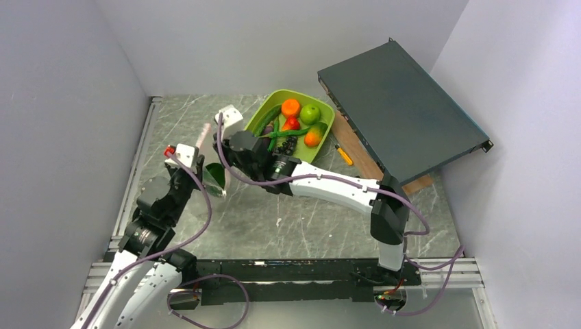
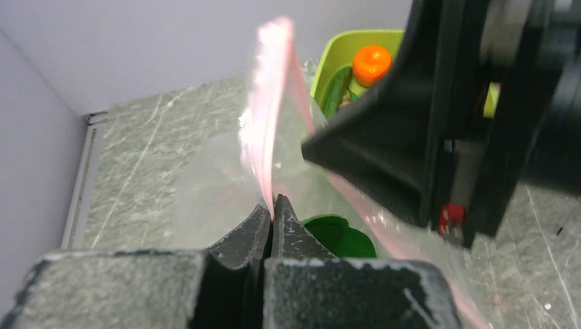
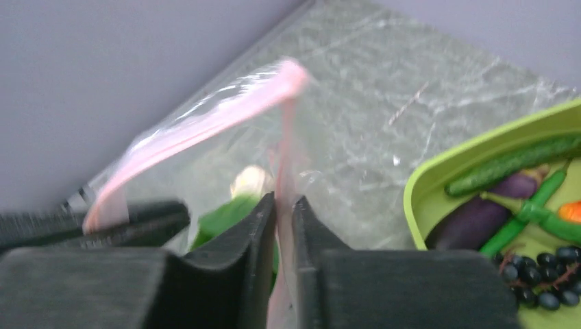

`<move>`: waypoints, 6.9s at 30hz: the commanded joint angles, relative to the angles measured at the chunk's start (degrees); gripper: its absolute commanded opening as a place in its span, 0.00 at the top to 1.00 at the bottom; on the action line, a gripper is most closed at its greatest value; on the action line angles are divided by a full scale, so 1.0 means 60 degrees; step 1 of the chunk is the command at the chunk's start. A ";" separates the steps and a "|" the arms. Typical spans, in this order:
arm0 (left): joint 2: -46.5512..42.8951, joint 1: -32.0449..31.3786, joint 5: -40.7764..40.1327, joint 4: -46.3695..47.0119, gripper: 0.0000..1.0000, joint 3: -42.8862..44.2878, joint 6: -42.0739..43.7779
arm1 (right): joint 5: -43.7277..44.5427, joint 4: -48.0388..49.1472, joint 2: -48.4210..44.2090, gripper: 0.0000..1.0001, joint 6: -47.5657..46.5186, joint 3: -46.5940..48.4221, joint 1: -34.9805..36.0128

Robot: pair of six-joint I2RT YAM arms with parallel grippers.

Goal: Place the food in the zip-top bag and seal the zipper

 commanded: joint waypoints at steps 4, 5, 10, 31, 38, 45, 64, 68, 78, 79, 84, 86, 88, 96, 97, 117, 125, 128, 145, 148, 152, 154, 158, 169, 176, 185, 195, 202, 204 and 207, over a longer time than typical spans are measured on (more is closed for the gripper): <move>-0.0419 -0.0048 -0.0622 0.0288 1.00 0.1995 0.1435 | 0.0090 0.0776 0.0263 1.00 0.0043 0.2415 -0.0002; -0.0240 -0.0047 -0.0478 -0.0002 1.00 0.2583 0.1570 | -0.0250 0.1374 0.0141 1.00 0.0286 0.2033 -0.0046; 0.0665 -0.0048 -0.0308 -0.0087 1.00 0.2019 0.1587 | -0.1342 0.3278 0.0145 0.99 0.1182 0.0410 -0.0348; 0.1587 -0.0049 0.0109 -0.0194 1.00 0.0695 0.1024 | 0.1444 -0.2839 -0.0908 0.26 0.2487 0.0096 -0.0159; 0.1624 -0.0055 0.0391 -0.0207 1.00 0.0716 0.0952 | 0.2309 -0.3426 0.0251 0.25 0.3106 0.1279 -0.0101; 0.1406 -0.0047 0.0308 -0.0022 1.00 0.0592 0.0917 | 0.2387 -0.2716 0.0543 0.44 0.3884 0.1107 -0.0097; 0.1107 -0.0046 0.0247 0.0149 1.00 0.0465 0.0946 | -0.8452 0.4293 -0.1439 1.00 0.6597 -0.2380 -0.2389; 0.1065 -0.0049 0.0157 0.0064 1.00 0.0482 0.0924 | -0.8599 0.4695 -0.0794 0.97 0.7535 -0.2700 -0.2718; 0.0604 -0.0048 -0.1310 0.0222 1.00 0.0301 0.1044 | -1.1568 0.6623 -0.0776 1.00 0.9122 -0.2995 -0.4169; 0.0607 -0.0036 -0.1401 0.0215 1.00 0.0326 0.1040 | -1.1231 0.5252 -0.1062 0.96 0.8202 -0.2816 -0.4203; 0.0473 -0.0046 -0.0994 0.0251 1.00 0.0255 0.1093 | -0.6047 -0.1799 -0.1471 0.76 0.3627 -0.1090 -0.4060; 0.0543 -0.0047 -0.0776 0.0246 1.00 0.0262 0.1082 | -0.4795 -0.2513 -0.1326 0.73 0.3025 -0.0728 -0.3802; 0.0645 -0.0045 -0.0569 0.0215 1.00 0.0301 0.1052 | -0.3936 -0.3008 -0.1176 0.73 0.2600 -0.0442 -0.3625; 0.0904 -0.0045 -0.0526 0.0142 1.00 0.0394 0.0999 | -0.2543 -0.2674 -0.2460 0.51 0.2493 -0.1310 -0.2089; 0.0916 -0.0043 -0.0544 0.0139 1.00 0.0394 0.0998 | -0.2172 -0.2672 -0.2592 0.47 0.2468 -0.1487 -0.1827; 0.0899 -0.0045 -0.2515 0.0091 1.00 0.0416 0.0967 | -0.1395 -0.2300 -0.0712 0.25 -0.0268 -0.1712 -0.3524; 0.1040 -0.0046 -0.2443 0.0045 1.00 0.0450 0.0985 | 0.0028 -0.4218 0.1616 0.28 0.3324 0.0693 -0.3571; 0.1045 -0.0040 -0.2421 0.0006 1.00 0.0458 0.0970 | 0.0063 -0.4142 0.2167 0.30 0.3632 0.1091 -0.3570; 0.1010 -0.0049 -0.2322 0.0029 1.00 0.0473 0.0967 | 0.0937 -0.4002 0.3618 0.62 0.3451 0.2484 -0.3437; 0.1007 -0.0048 -0.2289 0.0129 1.00 0.0456 0.1006 | 0.1156 -0.3960 0.3603 0.68 0.3235 0.2648 -0.3395; 0.1032 -0.0044 -0.2260 0.0033 1.00 0.0489 0.0969 | 0.1184 -0.3580 0.3677 0.73 0.2977 0.2654 -0.3370; 0.1007 -0.0047 -0.2288 0.0125 1.00 0.0441 0.0992 | 0.0929 -0.3736 0.3926 0.71 0.2974 0.3056 -0.3394; 0.1105 -0.0049 -0.2147 0.0031 1.00 0.0547 0.0981 | 0.0444 -0.3928 0.4235 0.67 0.3277 0.3447 -0.3380; 0.0926 -0.0038 -0.2281 0.0000 1.00 0.0497 0.0978 | -0.0653 -0.4235 0.5654 0.53 0.4910 0.4153 -0.3617; 0.0890 -0.0041 -0.2225 0.0048 1.00 0.0456 0.0992 | -0.0261 -0.4738 0.6141 0.44 0.5227 0.4449 -0.3611; 0.0952 -0.0045 -0.2185 0.0048 1.00 0.0488 0.0992 | -0.1137 -0.4727 0.6114 0.37 0.5380 0.4466 -0.3658; 0.1005 -0.0049 -0.2312 0.0056 1.00 0.0420 0.1017 | -0.1122 -0.4282 0.5769 0.42 0.5254 0.3993 -0.3669; 0.1139 -0.0041 -0.2138 0.0007 1.00 0.0502 0.1003 | -0.0985 -0.4054 0.3235 0.69 0.4538 0.2968 -0.3814; 0.1094 -0.0049 -0.2240 0.0099 1.00 0.0461 0.1033 | -0.1427 -0.3846 0.2631 0.78 0.4629 0.2323 -0.4027; 0.1113 -0.0044 -0.2159 0.0048 1.00 0.0533 0.1015 | -0.2219 -0.3541 0.1908 0.83 0.4603 0.1309 -0.4268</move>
